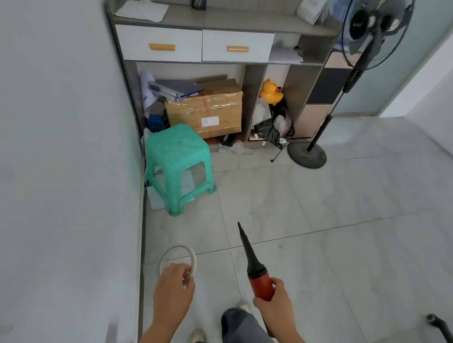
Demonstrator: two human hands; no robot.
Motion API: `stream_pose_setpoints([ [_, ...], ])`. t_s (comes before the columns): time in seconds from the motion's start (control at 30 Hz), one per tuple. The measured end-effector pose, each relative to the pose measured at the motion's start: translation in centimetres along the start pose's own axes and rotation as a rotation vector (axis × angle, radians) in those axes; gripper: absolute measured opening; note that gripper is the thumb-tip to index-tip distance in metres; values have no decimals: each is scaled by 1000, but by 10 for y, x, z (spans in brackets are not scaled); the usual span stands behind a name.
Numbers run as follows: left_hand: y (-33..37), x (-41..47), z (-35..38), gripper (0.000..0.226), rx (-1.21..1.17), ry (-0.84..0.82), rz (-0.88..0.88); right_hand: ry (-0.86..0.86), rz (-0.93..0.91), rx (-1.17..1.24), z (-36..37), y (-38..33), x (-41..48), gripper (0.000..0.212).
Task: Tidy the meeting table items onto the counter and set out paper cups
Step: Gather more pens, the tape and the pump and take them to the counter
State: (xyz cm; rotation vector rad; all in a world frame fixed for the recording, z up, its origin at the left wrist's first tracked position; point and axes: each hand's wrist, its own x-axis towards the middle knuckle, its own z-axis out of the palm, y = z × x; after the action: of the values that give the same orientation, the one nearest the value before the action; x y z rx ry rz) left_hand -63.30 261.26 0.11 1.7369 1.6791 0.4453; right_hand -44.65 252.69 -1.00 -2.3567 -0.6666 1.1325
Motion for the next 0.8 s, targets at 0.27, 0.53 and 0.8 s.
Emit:
stream_pose_setpoints([
  [0.27,43,117,8,8,-35,85,-11,13,-63,78,-14,-85,113,56],
  [0.53,136,250,27,6,-19,210,80,75,-282,230,-97,-215,241,48],
  [0.8,169,336,51,12,-15,142,31,-12,-193,121,-103,-252,314,51],
])
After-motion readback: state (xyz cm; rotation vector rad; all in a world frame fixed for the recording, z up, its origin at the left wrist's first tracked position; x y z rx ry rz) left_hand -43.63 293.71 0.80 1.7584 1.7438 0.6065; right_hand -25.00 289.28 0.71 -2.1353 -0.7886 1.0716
